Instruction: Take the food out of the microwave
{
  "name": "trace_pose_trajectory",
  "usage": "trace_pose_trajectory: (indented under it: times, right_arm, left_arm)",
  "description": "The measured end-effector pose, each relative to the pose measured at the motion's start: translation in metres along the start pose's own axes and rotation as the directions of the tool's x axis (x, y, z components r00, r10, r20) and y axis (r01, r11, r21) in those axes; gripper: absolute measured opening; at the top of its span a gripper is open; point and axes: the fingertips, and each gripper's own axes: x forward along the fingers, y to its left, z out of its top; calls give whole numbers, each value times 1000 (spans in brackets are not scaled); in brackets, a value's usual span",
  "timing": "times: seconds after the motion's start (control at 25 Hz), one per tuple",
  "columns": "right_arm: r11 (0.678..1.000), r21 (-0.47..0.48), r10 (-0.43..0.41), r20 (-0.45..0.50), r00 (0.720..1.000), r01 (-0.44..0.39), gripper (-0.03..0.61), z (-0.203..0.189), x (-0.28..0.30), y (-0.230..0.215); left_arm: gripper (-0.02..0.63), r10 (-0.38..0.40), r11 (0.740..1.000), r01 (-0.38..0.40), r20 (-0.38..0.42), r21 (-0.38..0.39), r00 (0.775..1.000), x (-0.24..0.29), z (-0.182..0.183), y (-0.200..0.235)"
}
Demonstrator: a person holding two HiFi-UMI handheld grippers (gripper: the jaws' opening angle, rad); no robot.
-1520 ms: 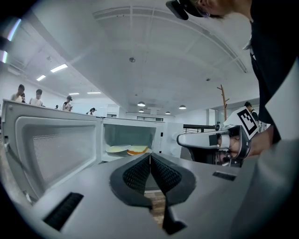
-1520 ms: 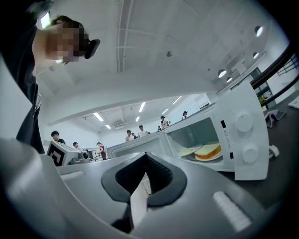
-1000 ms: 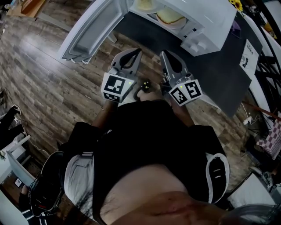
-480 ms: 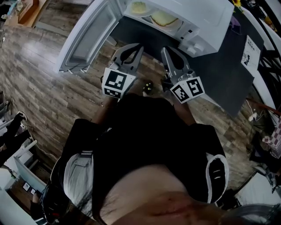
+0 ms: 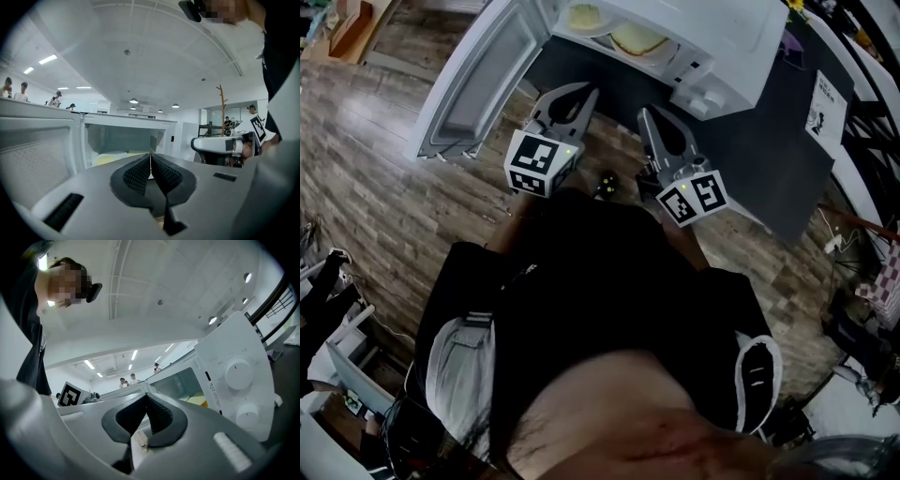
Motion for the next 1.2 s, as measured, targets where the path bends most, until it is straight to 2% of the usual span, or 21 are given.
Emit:
trace_pose_trajectory:
  times: [0.2, 0.28, 0.4, 0.56, 0.72, 0.88, 1.08, 1.2]
  right_arm:
    - [1000, 18, -24, 28, 999, 24, -1, 4, 4, -5]
    - [999, 17, -32, 26, 999, 31, 0, 3, 6, -7]
    - [999, 20, -46, 21, 999, 46, 0, 1, 7, -9]
    - [997, 39, -62, 31, 998, 61, 0, 2, 11, -12]
    - [997, 45, -60, 43, 997, 58, 0, 7, 19, -12]
    - [996, 48, -73, 37, 997, 71, 0, 5, 25, -13]
    - [995, 35, -99, 28, 995, 98, 0, 3, 31, -17]
    - [993, 36, -113, 26, 993, 112, 0, 3, 35, -20]
  left_arm:
    - [8, 19, 999, -19, 1, -30, 1000, 2, -2, 23]
    - [8, 30, 996, -30, 5, -80, 1000, 3, -4, 35]
    - [8, 36, 980, -33, 12, -194, 999, 8, -10, 51]
    - [8, 38, 938, -19, 49, -346, 998, 16, -11, 69]
    - [8, 34, 902, -3, 64, -433, 997, 24, -11, 83]
    - [8, 18, 841, 32, 87, -541, 996, 32, -16, 95]
    - [8, 12, 810, 26, 61, -587, 998, 43, -24, 109]
    - [9, -10, 770, 46, 59, -637, 998, 50, -28, 114]
